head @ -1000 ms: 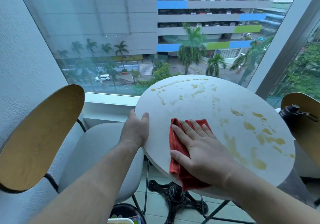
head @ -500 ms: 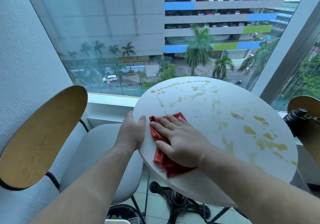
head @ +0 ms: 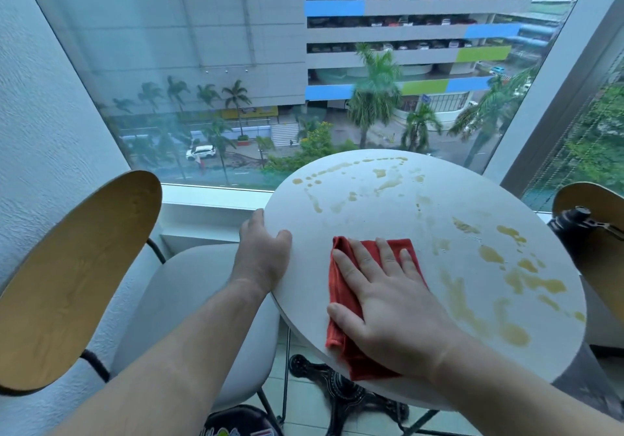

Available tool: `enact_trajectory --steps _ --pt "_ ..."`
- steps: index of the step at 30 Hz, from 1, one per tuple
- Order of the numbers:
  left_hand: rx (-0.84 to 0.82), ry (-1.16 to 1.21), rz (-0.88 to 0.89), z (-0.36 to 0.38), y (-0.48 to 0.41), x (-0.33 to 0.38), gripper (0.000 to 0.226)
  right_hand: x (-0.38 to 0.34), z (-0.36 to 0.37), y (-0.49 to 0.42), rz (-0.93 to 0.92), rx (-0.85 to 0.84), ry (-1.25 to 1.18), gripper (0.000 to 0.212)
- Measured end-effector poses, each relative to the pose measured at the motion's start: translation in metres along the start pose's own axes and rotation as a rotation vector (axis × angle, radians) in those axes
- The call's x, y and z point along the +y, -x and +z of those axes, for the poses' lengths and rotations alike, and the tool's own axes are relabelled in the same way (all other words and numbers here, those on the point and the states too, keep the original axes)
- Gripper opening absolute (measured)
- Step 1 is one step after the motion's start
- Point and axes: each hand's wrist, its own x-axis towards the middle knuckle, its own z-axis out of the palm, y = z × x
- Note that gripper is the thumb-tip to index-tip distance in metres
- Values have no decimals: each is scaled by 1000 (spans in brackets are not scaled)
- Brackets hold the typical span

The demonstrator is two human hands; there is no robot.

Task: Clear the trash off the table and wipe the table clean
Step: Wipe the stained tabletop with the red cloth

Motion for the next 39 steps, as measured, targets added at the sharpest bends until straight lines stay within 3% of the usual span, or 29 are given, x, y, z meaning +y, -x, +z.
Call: enact_trajectory --steps 11,18,24,28,31,39 --pt "-28 -231 3 5 -46 8 57 -16 0 -70 -147 75 -52 70" --pt "-62 -117 -26 4 -50 6 66 6 -5 -67 10 61 -59 83" --pt "-98 -127 39 1 -56 9 38 -20 2 -24 -3 43 -53 91" --pt "-141 -158 28 0 -69 12 52 -30 1 -40 -81 55 -51 84" --pt "-159 -106 11 2 -79 7 47 -30 0 -70 -125 70 -65 76" --pt "-172 -70 -19 -3 -69 13 53 -3 -5 -119 -17 106 -73 67"
